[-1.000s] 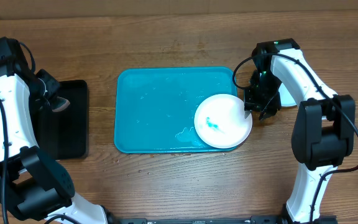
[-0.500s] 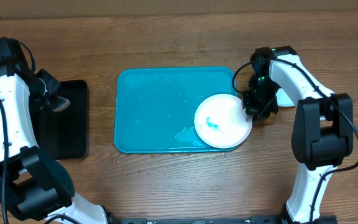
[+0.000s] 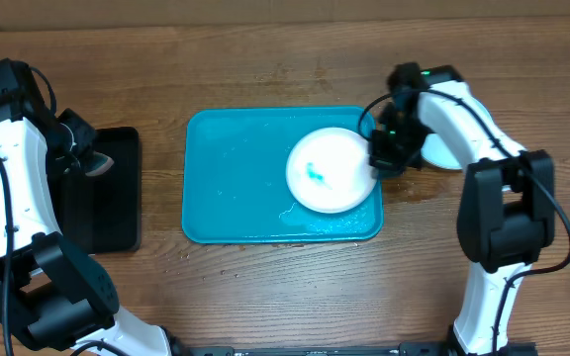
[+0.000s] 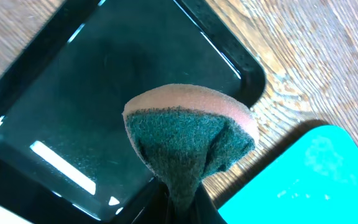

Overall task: Clean dirty plates on tray and stack at the side
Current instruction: 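Grip the white plate rim and drag it to the tray center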

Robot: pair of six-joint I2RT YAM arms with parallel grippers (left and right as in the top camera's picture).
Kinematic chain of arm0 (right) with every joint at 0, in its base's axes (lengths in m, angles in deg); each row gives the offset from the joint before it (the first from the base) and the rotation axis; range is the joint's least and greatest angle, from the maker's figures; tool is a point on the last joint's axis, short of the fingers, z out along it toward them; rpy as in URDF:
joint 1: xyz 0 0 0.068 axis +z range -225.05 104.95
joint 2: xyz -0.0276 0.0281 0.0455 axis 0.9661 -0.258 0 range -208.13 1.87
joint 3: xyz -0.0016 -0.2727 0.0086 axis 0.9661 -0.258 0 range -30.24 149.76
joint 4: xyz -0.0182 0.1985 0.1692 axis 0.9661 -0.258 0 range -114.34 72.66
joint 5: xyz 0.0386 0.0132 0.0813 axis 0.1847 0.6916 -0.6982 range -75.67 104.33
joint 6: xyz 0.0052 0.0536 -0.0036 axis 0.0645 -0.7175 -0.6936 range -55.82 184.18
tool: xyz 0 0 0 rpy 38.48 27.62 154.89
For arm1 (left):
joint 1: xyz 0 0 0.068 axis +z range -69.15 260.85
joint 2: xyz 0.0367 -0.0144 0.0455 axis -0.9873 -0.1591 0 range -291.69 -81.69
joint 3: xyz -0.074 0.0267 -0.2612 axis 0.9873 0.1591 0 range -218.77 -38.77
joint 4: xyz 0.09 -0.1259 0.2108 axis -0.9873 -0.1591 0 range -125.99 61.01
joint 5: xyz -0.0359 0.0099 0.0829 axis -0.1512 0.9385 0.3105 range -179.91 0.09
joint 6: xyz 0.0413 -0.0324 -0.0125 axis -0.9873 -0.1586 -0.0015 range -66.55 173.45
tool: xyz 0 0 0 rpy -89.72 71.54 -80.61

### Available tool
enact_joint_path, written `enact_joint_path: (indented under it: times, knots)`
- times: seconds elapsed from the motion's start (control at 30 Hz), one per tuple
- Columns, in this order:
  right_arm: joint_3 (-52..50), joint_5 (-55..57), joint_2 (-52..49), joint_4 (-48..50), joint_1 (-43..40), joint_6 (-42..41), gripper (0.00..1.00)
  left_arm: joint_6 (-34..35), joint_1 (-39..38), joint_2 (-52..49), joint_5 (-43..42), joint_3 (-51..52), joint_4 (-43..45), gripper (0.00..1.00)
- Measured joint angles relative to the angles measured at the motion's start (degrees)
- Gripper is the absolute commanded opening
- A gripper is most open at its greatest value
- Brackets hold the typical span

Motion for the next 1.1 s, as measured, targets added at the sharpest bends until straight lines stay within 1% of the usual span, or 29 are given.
enact_joint_path:
  times: [0.1, 0.2, 0.27, 0.3, 0.33, 0.43, 0.5, 0.63, 0.7, 0.77, 0.93, 1.1]
  knots:
    - [0.0, -0.5, 0.0, 5.8, 4.5, -0.5, 0.04, -1.2, 0.0, 0.0, -1.5, 0.0, 0.1, 0.04]
    - [-0.5, 0.3, 0.0, 11.0, 9.2, -2.6, 0.04, -2.2, 0.0, 0.0, -2.4, 0.0, 0.1, 0.04]
    - [-0.9, 0.6, -0.1, 12.9, 11.2, -3.9, 0.05, -2.4, 0.0, 0.0, -2.7, 0.0, 0.1, 0.04]
    - [-0.9, 0.7, -0.1, 13.4, 11.8, -4.4, 0.14, -2.5, 0.0, 0.0, -2.8, 0.0, 0.0, 0.04]
    - [-1.0, 0.9, -0.3, 14.0, 12.5, -5.0, 0.25, -2.6, 0.0, 0.0, -2.9, 0.0, 0.1, 0.04]
    - [-1.0, 1.2, -0.8, 15.8, 13.4, -6.2, 0.30, -2.6, 0.0, 0.0, -2.8, 0.0, 0.1, 0.04]
    - [-1.0, 1.3, -0.9, 16.2, 13.6, -6.8, 0.38, -2.5, 0.0, 0.0, -1.9, 0.0, 0.3, 0.04]
    - [-1.0, 2.5, -1.1, 16.7, 13.6, -7.3, 0.40, -0.9, 0.0, 0.0, 1.7, 0.5, 2.8, 0.04]
    - [-1.0, 2.8, -1.2, 16.7, 13.6, -7.3, 0.40, -0.4, 0.0, -0.1, 2.9, 1.8, 5.3, 0.04]
    - [-1.0, 3.0, -1.3, 16.8, 13.6, -7.4, 0.43, -0.1, 0.0, -0.5, 3.5, 3.9, 7.4, 0.04]
    - [-1.4, 3.3, -1.3, 18.2, 13.6, -7.5, 0.43, 0.5, 0.0, -4.3, 5.4, 9.2, 11.1, 0.04]
    - [-1.8, 3.4, -1.3, 18.9, 13.6, -7.5, 0.43, 0.5, 0.0, -8.2, 6.3, 10.5, 13.4, 0.04]
